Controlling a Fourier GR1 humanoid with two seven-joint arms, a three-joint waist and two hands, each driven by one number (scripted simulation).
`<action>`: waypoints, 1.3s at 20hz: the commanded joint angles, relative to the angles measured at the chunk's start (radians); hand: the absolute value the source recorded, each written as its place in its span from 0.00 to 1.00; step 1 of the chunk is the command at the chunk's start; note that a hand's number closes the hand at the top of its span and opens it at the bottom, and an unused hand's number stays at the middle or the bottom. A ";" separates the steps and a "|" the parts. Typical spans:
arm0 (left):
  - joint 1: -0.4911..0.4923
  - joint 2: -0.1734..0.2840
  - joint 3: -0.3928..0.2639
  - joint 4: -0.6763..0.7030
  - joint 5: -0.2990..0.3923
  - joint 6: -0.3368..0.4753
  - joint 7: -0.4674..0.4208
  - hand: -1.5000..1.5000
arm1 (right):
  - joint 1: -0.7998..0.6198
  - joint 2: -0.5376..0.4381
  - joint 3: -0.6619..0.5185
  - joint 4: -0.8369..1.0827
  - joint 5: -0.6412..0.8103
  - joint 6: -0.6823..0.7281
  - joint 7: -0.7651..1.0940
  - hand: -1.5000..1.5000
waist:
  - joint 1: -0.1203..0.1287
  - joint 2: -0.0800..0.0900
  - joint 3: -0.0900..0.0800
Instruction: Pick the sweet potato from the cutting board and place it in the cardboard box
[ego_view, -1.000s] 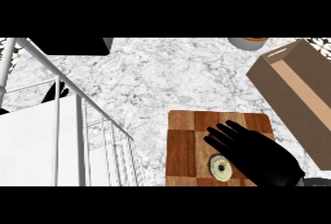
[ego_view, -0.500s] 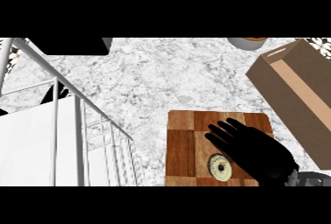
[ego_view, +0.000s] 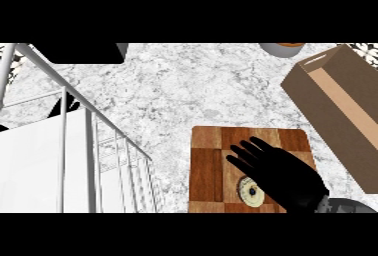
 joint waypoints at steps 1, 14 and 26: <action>0.048 0.032 0.031 -0.078 0.004 -0.015 0.024 0.50 | -0.027 0.022 0.014 0.072 0.077 -0.006 -0.038 0.00 | 0.015 -0.013 0.012; 0.042 0.006 0.025 -0.097 -0.017 -0.011 0.064 0.50 | 0.052 0.055 0.001 0.064 0.196 0.016 -0.019 0.00 | 0.009 -0.013 0.012; 0.067 0.018 0.053 -0.042 -0.039 -0.063 -0.015 0.50 | -0.001 0.158 0.017 0.227 0.297 0.003 -0.053 0.00 | 0.013 -0.012 0.011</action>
